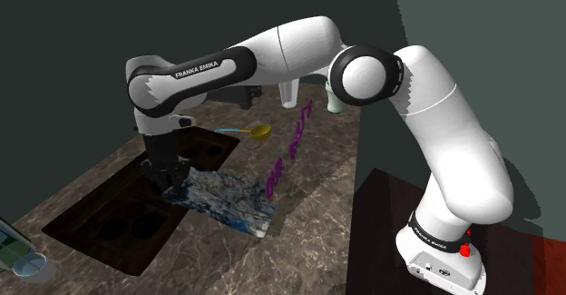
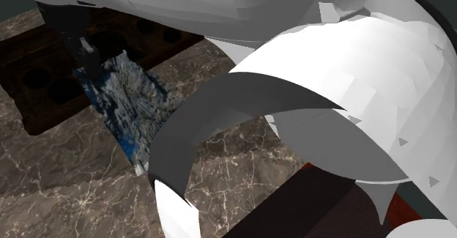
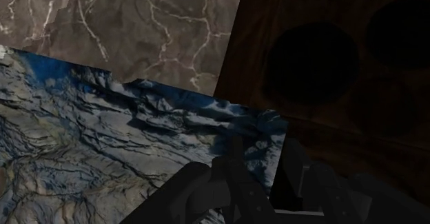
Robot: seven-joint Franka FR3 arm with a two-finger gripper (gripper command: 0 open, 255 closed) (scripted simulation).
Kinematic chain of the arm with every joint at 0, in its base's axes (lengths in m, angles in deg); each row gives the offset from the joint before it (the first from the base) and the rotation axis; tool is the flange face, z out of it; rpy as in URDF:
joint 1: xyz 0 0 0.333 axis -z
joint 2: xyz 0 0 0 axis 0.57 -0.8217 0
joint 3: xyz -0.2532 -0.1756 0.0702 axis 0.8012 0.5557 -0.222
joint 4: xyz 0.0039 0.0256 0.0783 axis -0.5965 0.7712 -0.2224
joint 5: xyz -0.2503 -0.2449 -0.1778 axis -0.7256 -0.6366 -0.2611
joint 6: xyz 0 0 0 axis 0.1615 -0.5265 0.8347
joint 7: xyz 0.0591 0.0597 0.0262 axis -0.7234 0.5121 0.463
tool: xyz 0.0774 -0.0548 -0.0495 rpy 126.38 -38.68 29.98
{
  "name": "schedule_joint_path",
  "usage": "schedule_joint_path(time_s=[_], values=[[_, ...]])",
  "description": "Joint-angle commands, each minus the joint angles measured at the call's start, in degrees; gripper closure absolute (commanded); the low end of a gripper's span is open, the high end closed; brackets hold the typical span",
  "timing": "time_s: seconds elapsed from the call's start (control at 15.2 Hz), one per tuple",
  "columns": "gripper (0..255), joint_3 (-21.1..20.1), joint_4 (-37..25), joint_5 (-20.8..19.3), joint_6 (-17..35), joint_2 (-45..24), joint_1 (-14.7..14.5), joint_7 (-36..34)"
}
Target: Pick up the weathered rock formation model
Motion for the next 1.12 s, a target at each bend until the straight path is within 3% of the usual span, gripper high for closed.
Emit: schedule_joint_path(time_s=[0.0, 0.4, 1.06], values=[[255, 0.01, 0.05, -0.01, 0.04, -0.02, 0.0, 0.0], [255, 0.02, -0.05, -0.03, 0.03, -0.11, -0.01, 0.03], [255, -0.33, -6.56, 0.05, -6.9, 0.67, -0.7, -1.52]])
